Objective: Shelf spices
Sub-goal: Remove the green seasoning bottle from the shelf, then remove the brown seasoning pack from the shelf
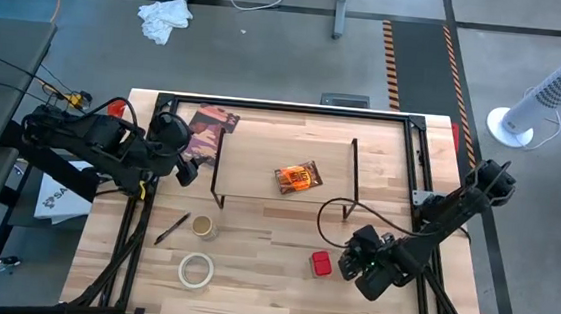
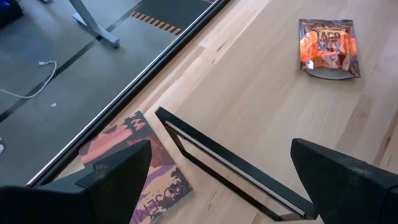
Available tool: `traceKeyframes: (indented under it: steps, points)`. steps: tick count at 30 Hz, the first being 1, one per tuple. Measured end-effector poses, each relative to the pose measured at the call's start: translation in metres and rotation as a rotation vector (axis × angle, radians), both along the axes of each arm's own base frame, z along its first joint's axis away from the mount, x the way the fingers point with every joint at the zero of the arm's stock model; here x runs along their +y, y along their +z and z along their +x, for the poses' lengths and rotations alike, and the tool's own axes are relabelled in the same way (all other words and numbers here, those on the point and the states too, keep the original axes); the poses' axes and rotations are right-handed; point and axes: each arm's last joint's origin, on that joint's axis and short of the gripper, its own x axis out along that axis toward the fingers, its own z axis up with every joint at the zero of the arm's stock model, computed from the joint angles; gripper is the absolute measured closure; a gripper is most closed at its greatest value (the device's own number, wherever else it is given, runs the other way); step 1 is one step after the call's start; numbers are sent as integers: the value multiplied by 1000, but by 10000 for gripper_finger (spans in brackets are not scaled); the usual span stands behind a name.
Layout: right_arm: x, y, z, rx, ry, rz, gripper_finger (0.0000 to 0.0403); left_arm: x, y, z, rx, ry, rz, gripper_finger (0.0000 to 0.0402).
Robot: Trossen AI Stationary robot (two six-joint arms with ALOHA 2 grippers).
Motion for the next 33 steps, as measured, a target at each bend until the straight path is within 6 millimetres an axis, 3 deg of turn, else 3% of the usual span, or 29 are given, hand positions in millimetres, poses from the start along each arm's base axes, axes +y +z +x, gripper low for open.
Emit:
traceKeyframes:
  steps: [2,10,20,26,33]
  points:
    - [0,0,0,1,0,4,217,0,0,0,-3,7,11,21]
    - [1,0,-1,38,44,22,99,3,0,0,0,26,22,21]
    - [7,10,2,79,160,61,86,7,0,1,20,29,35,21]
    - [8,40,2,173,277,20,85,9,0,1,30,34,43,21]
    - [-10,105,-8,289,316,-242,84,13,0,1,44,37,50,21]
